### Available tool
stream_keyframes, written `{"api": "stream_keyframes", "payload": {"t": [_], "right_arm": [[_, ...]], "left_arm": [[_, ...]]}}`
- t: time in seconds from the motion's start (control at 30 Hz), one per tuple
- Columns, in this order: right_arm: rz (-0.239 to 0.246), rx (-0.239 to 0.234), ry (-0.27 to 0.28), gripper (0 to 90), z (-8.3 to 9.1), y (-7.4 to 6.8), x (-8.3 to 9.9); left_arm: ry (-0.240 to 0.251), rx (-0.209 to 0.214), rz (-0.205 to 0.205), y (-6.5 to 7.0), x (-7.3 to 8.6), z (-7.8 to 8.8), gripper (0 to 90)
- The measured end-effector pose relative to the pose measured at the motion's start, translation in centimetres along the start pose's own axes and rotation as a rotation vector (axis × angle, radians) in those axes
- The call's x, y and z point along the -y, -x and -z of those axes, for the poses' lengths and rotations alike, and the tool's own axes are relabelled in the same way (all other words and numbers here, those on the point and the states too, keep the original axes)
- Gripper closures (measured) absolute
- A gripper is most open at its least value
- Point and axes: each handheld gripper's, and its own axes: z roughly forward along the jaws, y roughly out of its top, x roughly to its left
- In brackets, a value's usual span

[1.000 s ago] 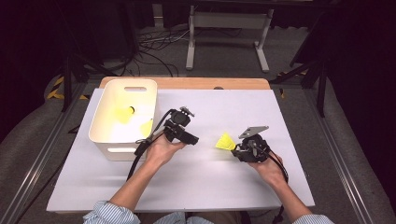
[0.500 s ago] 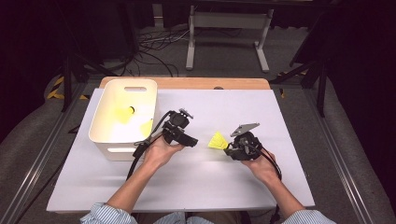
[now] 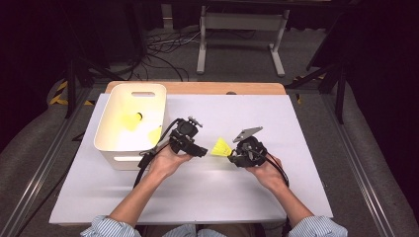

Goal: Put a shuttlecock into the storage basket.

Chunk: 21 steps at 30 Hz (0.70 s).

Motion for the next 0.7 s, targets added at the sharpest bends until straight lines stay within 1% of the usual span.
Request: {"api": "stream_keyframes", "payload": {"t": [0.07,0.2,0.3,0.37,0.47,0.57,0.7], "right_arm": [[-0.004,0.0,0.002,63.2,-0.1,-0.1,-0.3],[0.006,-0.003,0.007,63.2,-0.3,-0.4,-0.8],[0.011,-0.005,0.007,63.2,-0.4,-0.6,-1.1],[0.016,-0.01,0.006,63.2,-0.5,-0.8,-1.2],[0.026,-0.016,0.004,63.3,-0.6,-1.1,-1.6],[0.028,-0.02,0.002,63.3,-0.8,-1.2,-1.8],[0.026,-0.021,-0.004,63.3,-1.0,-1.4,-2.1]], "left_arm": [[-0.004,0.004,-0.007,0.0,0.0,-0.1,36.8],[-0.007,0.014,-0.023,0.2,0.1,-0.4,38.9],[-0.008,0.031,-0.035,0.5,0.1,-0.7,41.7],[-0.003,0.03,-0.045,0.5,0.1,-0.7,44.6],[-0.017,0.043,-0.054,0.5,0.0,-0.9,49.5],[-0.018,0.044,-0.06,0.5,0.0,-1.0,55.2],[-0.022,0.057,-0.077,0.6,0.0,-0.9,64.8]]}}
